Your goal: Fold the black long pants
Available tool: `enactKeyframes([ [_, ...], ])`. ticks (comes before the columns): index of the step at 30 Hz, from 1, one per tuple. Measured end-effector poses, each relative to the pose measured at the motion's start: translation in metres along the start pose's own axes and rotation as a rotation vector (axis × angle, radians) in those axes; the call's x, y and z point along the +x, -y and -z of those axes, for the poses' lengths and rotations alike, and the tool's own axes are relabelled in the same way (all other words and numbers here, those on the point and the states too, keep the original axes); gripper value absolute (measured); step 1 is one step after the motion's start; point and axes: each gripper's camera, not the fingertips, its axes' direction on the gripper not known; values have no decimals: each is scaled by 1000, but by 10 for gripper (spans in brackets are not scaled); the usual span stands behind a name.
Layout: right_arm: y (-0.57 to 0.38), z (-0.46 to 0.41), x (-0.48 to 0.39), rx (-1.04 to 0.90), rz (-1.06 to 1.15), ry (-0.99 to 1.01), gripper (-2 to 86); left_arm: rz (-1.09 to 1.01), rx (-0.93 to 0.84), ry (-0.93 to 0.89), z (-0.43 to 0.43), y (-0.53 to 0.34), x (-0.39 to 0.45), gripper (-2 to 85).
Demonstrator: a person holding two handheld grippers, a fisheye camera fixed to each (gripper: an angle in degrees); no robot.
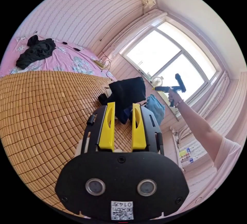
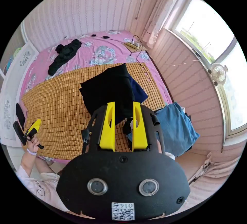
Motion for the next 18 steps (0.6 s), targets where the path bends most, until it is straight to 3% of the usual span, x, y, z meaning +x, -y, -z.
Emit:
enactKeyframes([
  [3,-62,-63,17,37,-100,204,102,-25,-42,131,48,-31,-32,94],
  [8,-175,-140,-41,-18,88,330,91,120,-99,454,178,-144,-93,90],
  [14,-245,-214,-190,-115,501,409,100,472,93,746,353,-274,-118,89],
  [18,-249,-245,-348,-108,822,534,128,612,223,834,417,-323,-130,94],
])
